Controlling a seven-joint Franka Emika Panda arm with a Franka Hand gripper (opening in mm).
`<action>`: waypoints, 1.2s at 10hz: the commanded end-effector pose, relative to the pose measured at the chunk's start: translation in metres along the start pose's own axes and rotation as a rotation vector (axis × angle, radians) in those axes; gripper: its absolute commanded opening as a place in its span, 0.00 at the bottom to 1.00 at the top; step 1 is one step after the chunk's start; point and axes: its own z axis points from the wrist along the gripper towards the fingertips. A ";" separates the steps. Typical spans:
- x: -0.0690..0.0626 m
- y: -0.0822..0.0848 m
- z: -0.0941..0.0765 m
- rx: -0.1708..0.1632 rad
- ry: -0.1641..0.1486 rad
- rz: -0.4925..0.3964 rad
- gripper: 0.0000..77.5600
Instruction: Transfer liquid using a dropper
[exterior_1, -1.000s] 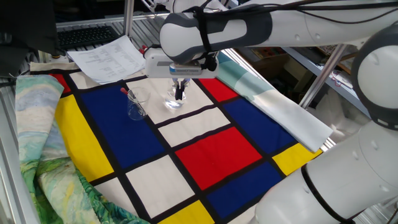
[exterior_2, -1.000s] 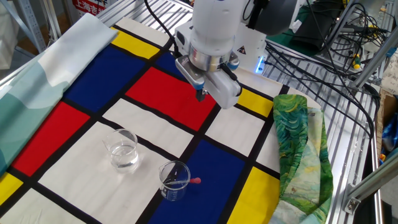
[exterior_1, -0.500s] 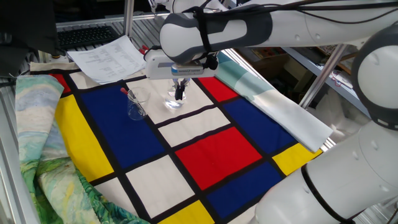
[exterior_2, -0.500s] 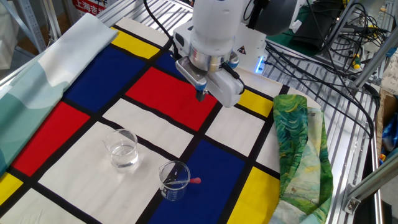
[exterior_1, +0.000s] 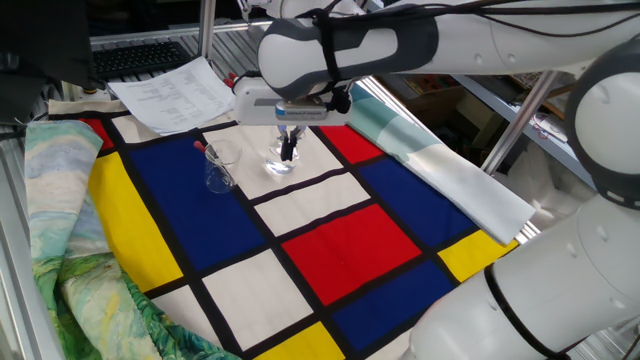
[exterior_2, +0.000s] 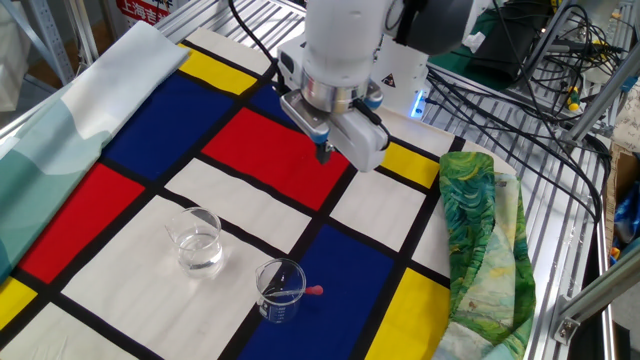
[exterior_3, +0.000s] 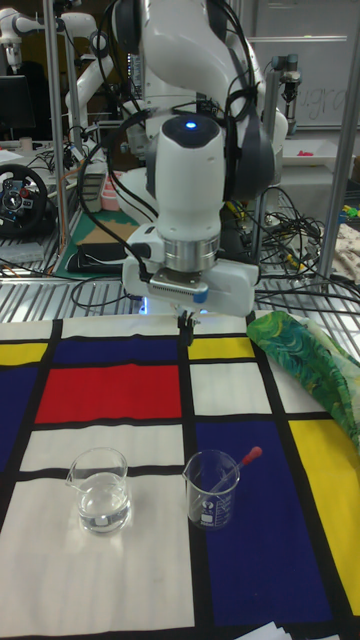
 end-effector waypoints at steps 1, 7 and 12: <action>-0.011 0.028 -0.007 0.001 -0.001 0.035 0.00; -0.042 0.081 -0.017 0.009 -0.021 0.092 0.00; -0.062 0.097 -0.014 0.008 -0.029 0.127 0.00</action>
